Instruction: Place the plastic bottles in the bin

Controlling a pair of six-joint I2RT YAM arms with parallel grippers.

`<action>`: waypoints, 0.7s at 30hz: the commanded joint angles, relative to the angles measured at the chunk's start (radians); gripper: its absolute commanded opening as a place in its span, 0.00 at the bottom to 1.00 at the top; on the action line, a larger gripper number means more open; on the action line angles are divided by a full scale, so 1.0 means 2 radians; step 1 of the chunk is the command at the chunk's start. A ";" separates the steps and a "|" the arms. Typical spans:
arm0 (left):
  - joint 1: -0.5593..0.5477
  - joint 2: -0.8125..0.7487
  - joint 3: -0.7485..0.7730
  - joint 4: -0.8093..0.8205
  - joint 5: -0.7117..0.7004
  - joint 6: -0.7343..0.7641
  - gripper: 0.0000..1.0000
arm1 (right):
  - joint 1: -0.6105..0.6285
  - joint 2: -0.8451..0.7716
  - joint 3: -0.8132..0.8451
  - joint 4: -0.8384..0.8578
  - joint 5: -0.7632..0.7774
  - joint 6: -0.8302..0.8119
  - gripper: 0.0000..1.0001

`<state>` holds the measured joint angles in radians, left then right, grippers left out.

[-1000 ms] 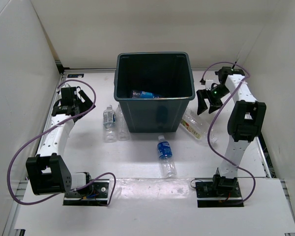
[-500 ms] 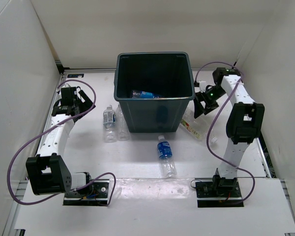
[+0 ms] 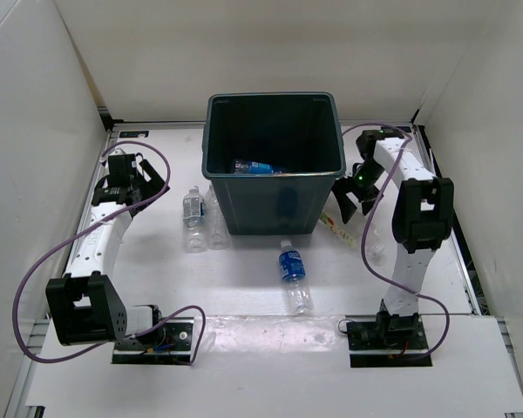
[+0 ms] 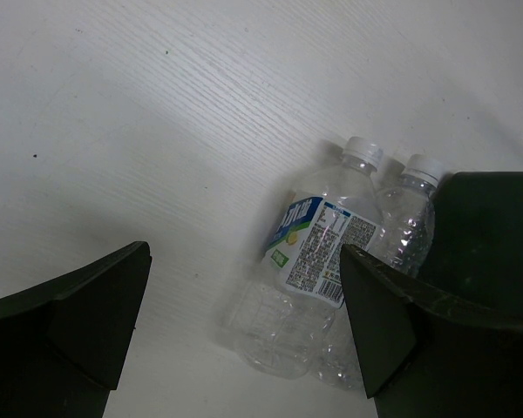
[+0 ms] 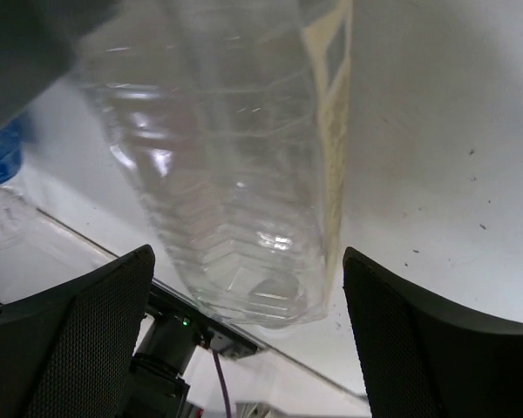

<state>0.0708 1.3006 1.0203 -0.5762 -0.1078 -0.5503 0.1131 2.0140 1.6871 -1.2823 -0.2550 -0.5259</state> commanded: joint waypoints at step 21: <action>0.005 -0.010 0.014 -0.004 0.007 -0.001 1.00 | -0.020 0.020 0.005 0.004 0.061 0.072 0.54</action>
<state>0.0772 1.3006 1.0203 -0.5835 -0.1066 -0.5461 0.1143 2.0552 1.6524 -1.2881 -0.1562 -0.3935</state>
